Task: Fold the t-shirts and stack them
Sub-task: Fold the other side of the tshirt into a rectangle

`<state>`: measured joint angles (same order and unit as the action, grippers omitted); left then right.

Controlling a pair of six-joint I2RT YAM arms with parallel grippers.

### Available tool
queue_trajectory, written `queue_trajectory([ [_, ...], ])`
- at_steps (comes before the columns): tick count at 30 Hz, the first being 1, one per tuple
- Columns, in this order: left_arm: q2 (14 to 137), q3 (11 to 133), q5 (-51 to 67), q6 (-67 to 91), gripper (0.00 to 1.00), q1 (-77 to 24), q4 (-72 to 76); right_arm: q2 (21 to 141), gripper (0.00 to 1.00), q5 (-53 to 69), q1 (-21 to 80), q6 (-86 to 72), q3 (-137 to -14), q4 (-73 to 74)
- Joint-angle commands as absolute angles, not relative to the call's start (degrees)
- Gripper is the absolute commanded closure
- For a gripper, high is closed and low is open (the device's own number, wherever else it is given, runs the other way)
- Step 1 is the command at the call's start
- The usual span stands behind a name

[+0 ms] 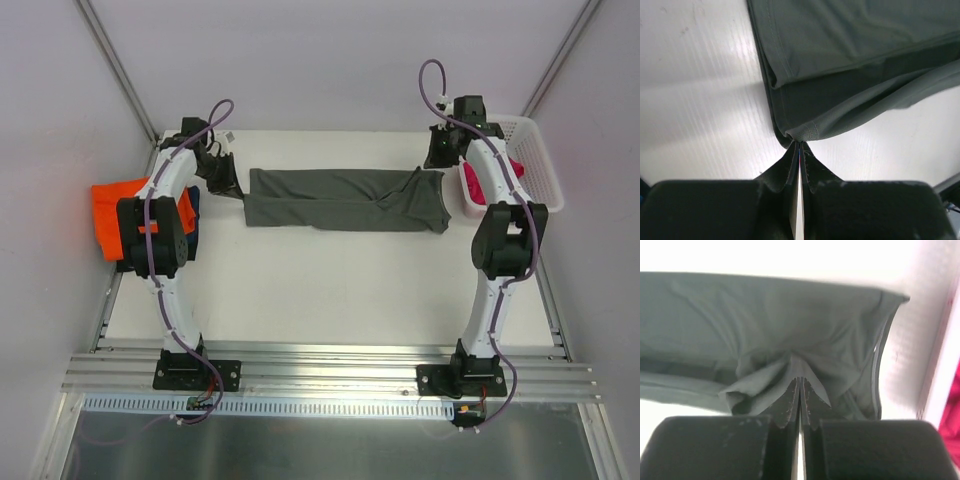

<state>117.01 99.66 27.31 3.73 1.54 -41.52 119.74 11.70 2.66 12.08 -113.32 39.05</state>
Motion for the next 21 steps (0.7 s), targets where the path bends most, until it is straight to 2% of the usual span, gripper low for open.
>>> queue_trajectory([
  [1,120.13,103.18,23.47,1.58,1.00,1.41,-42.54,124.95,0.99,10.72,3.69,13.01,-119.08,38.59],
  [4,122.77,105.11,20.92,0.53,0.99,0.70,-42.01,128.75,0.99,10.64,4.66,13.71,-122.42,37.97],
  [5,123.39,105.90,19.87,0.53,0.89,0.53,-41.84,131.11,1.00,9.50,5.09,13.97,-123.48,37.97],
  [6,123.92,106.26,19.08,0.53,0.72,0.18,-41.57,132.00,0.99,7.84,5.79,14.06,-124.27,37.97],
  [7,124.10,106.35,18.81,0.53,0.44,0.18,-41.40,132.71,0.96,6.00,6.06,14.24,-124.97,37.97],
  [8,124.10,106.52,18.72,0.53,0.26,0.18,-41.31,133.06,0.86,5.72,6.24,14.33,-126.02,38.06],
  [9,123.93,106.52,17.76,0.79,0.13,0.09,-41.05,132.63,0.77,5.45,6.59,14.24,-125.69,37.97],
  [10,123.14,106.52,17.41,0.97,0.06,0.17,-40.96,131.84,0.70,4.93,6.77,13.80,-125.16,37.88],
  [11,122.70,106.35,17.92,0.62,0.01,0.18,-40.96,130.88,0.63,5.10,6.85,13.80,-123.50,37.97],
  [12,122.26,106.26,17.76,0.70,0.01,0.18,-40.87,128.61,0.62,5.97,6.94,13.97,-122.09,37.97],
  [21,119.18,103.45,17.84,1.76,0.02,0.09,-40.78,119.89,0.60,5.80,6.07,16.61,-107.68,38.32],
])
